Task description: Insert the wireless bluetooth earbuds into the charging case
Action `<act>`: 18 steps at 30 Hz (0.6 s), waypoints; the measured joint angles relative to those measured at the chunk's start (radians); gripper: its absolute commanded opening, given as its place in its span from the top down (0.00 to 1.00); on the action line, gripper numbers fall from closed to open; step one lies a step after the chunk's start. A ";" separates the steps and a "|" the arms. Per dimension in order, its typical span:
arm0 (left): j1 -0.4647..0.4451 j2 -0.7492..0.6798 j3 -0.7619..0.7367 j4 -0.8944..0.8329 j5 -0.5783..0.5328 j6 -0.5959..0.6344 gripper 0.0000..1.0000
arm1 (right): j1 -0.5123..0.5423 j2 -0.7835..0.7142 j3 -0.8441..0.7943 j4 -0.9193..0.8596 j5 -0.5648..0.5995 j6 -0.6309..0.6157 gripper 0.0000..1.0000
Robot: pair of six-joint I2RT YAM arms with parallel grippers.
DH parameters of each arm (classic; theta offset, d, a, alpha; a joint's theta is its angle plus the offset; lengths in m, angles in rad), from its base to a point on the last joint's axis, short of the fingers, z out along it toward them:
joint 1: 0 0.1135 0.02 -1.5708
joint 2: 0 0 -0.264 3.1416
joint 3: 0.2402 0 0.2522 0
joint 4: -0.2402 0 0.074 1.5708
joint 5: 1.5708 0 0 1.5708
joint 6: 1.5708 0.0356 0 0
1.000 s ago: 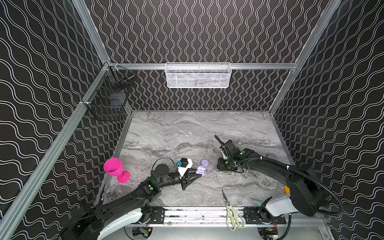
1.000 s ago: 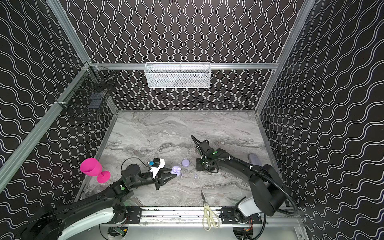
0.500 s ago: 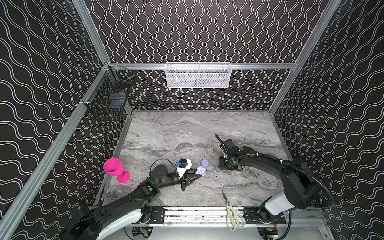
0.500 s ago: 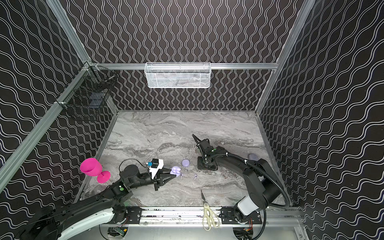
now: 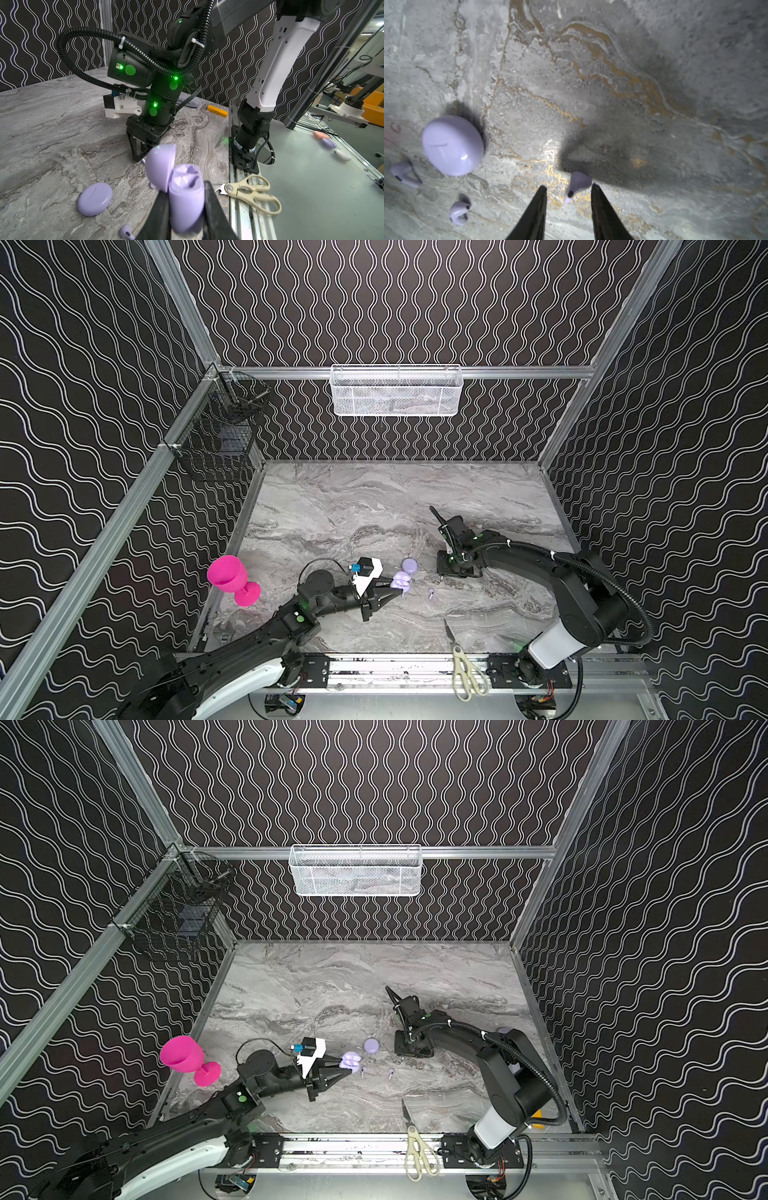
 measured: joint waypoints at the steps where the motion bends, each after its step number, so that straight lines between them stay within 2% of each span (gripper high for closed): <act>1: 0.000 -0.001 0.000 0.000 0.000 0.000 0.85 | 0.000 0.003 0.001 0.000 0.000 0.000 0.62; 18: 0.000 -0.011 0.000 -0.013 -0.005 0.000 0.85 | -0.004 0.026 -0.001 0.001 0.000 -0.001 0.65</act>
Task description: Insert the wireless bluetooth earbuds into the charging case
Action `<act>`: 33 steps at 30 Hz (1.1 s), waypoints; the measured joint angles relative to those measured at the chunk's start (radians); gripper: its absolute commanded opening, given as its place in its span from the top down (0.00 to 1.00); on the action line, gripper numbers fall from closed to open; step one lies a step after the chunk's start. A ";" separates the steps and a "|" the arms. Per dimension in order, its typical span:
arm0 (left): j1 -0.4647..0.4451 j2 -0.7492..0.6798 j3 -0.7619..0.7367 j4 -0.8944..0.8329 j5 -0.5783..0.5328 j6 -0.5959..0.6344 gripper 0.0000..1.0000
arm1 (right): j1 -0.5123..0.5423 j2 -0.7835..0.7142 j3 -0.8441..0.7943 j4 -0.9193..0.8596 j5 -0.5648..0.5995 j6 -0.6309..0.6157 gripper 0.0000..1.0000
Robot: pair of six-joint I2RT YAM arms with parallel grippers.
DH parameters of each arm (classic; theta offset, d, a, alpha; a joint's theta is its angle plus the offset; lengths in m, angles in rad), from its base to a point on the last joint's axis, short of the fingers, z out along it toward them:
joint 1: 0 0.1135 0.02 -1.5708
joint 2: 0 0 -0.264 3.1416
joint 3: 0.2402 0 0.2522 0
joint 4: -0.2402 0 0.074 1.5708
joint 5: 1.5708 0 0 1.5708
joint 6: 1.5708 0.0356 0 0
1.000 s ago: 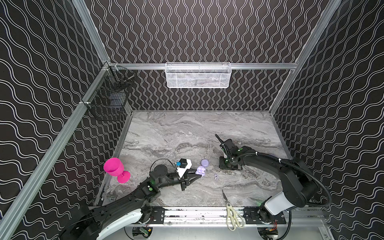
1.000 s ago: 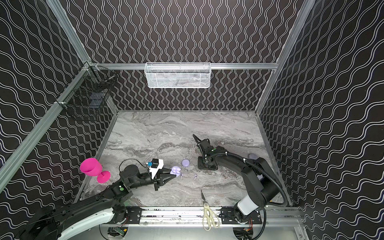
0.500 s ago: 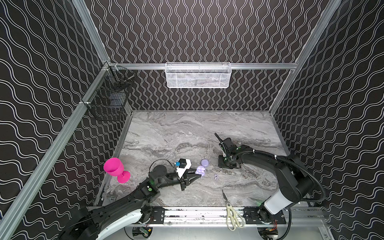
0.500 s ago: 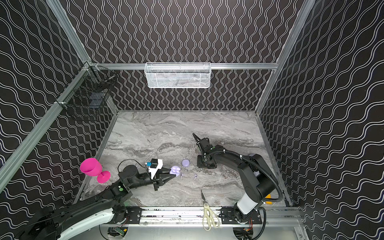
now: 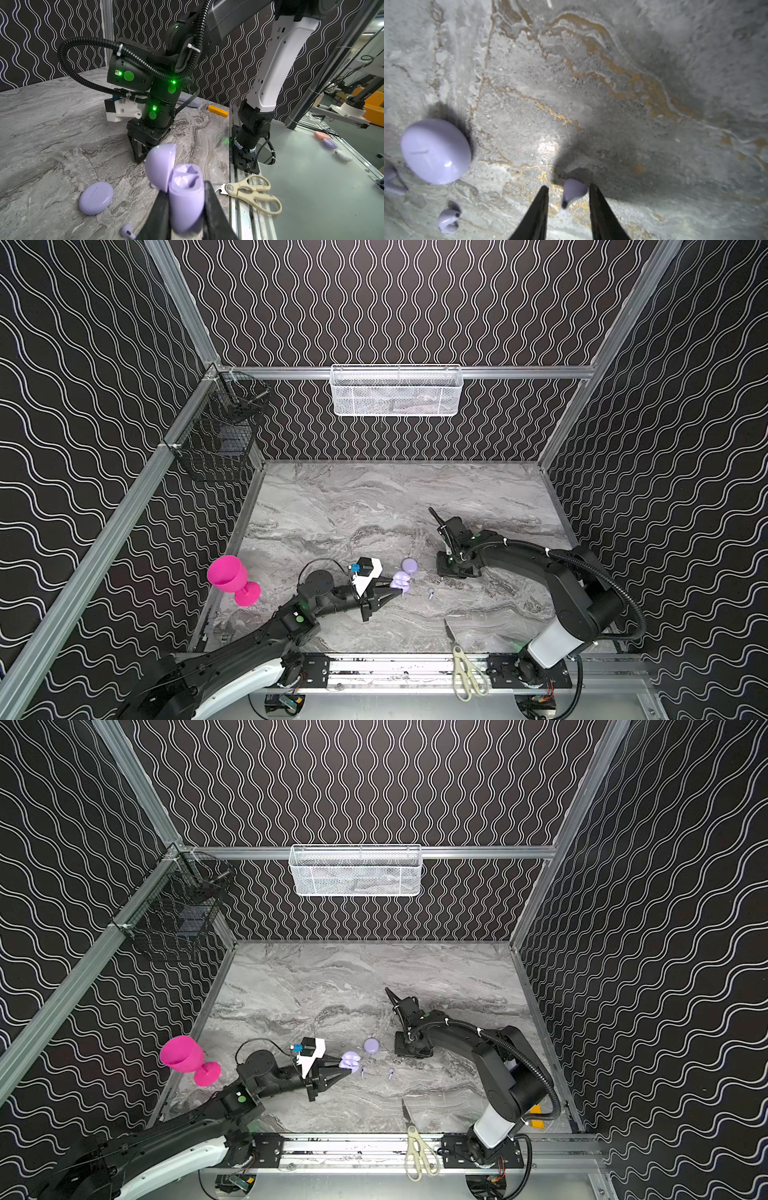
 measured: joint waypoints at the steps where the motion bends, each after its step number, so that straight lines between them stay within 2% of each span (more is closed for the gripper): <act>1: 0.000 -0.002 0.000 0.000 -0.003 0.000 0.85 | 0.000 0.000 0.000 0.000 0.000 0.000 0.65; 33: 0.000 0.014 0.000 -0.002 -0.018 0.000 0.85 | 0.000 0.018 -0.002 0.034 0.004 -0.024 0.71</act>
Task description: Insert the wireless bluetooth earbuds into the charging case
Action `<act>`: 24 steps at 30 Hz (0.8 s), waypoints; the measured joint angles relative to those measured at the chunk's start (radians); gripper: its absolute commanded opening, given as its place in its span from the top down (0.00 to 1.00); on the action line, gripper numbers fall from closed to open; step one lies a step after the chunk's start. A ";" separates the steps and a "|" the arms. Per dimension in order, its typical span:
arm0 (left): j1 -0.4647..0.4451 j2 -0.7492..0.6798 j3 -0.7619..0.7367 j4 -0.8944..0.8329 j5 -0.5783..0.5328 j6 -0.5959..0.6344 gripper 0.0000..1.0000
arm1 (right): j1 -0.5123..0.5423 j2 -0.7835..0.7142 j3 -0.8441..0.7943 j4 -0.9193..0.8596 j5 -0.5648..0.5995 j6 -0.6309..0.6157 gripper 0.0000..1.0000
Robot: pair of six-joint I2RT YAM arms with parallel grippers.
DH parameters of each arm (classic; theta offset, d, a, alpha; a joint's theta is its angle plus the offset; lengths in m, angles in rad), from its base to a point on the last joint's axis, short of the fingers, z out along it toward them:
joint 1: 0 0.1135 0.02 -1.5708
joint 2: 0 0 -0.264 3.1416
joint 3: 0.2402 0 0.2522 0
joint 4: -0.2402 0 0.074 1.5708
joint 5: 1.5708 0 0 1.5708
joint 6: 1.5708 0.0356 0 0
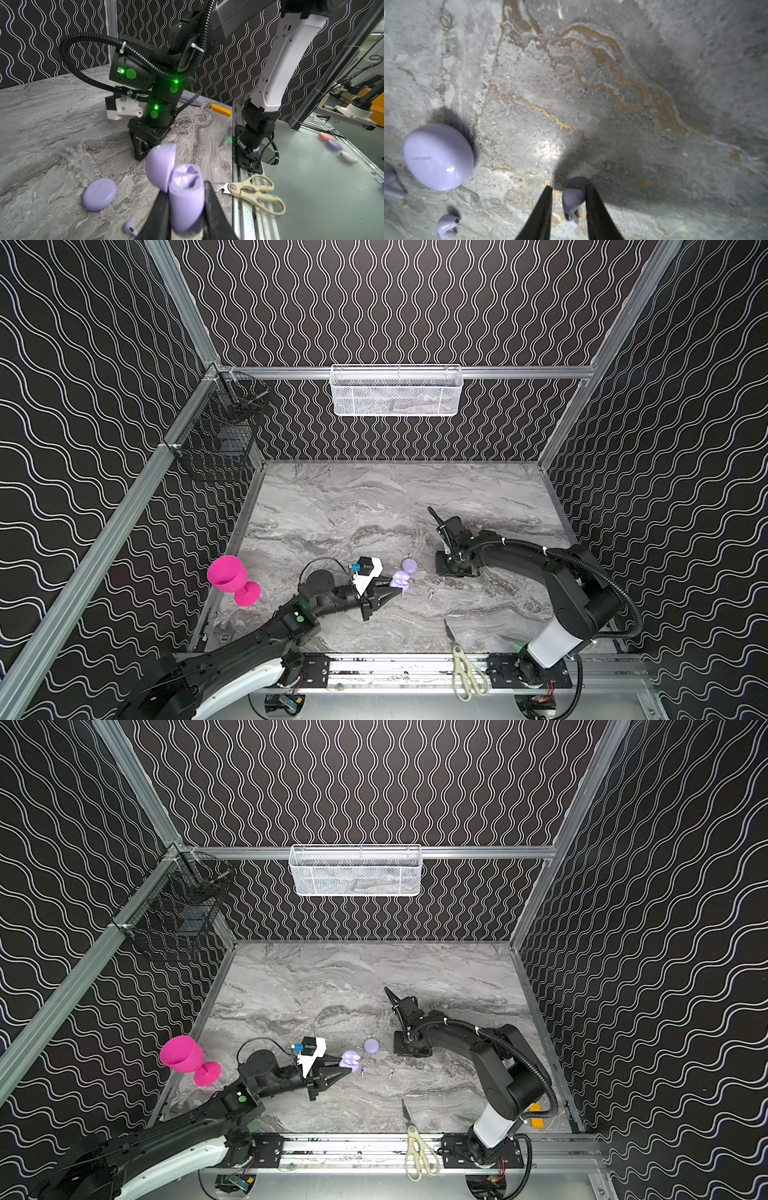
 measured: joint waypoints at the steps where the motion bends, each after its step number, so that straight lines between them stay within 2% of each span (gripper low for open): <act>1: 0.000 0.001 0.000 0.000 0.000 0.000 0.85 | 0.000 0.000 -0.001 0.000 0.000 0.000 0.72; 6: 0.000 0.000 0.000 0.000 0.000 0.000 0.85 | 0.000 -0.002 -0.006 0.003 0.005 -0.002 0.72; 12: 0.000 0.000 0.000 0.000 0.000 0.000 0.85 | 0.008 -0.013 -0.010 0.008 0.008 -0.018 0.56; 24: 0.000 0.004 0.000 -0.001 0.000 0.000 0.85 | 0.010 -0.020 0.018 -0.047 0.027 -0.115 0.57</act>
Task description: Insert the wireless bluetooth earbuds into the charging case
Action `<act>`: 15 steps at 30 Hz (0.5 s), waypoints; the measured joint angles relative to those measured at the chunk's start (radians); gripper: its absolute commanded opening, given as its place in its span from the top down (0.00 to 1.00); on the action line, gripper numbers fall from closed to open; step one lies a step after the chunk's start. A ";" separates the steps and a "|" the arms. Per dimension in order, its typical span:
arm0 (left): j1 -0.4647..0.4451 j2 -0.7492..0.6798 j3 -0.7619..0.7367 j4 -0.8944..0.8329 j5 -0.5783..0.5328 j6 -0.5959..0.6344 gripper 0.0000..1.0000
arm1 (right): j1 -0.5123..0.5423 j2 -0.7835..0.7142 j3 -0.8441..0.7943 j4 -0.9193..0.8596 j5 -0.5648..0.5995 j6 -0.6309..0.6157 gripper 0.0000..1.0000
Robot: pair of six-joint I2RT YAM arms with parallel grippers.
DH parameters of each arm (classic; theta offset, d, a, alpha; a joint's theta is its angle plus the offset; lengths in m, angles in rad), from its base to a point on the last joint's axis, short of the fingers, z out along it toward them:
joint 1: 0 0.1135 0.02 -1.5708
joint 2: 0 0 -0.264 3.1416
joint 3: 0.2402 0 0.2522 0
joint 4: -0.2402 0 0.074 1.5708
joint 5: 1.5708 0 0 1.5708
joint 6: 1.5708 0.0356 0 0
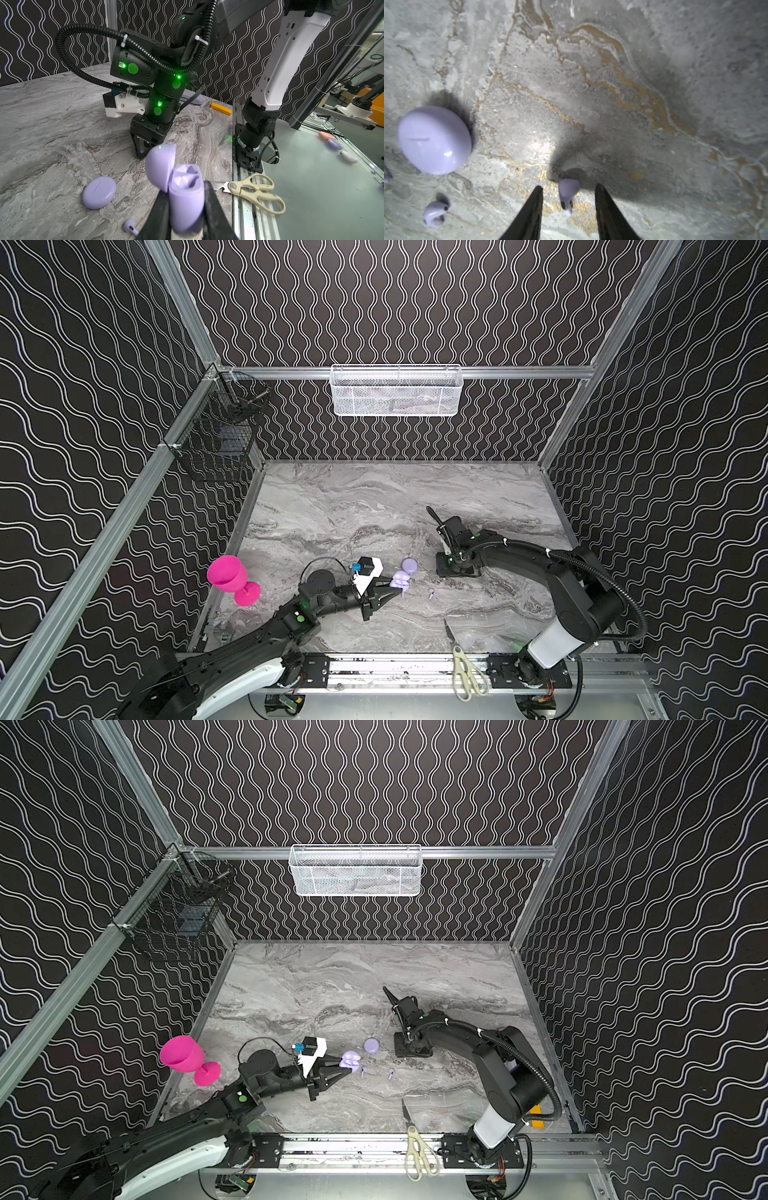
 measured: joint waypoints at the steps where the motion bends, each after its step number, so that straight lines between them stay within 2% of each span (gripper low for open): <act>1: 0.000 0.000 0.000 0.000 0.000 0.000 0.85 | 0.000 0.001 0.006 -0.003 0.000 -0.009 0.58; 15: 0.000 0.003 0.000 -0.014 -0.001 0.000 0.85 | 0.006 0.048 0.044 -0.034 0.008 -0.097 0.64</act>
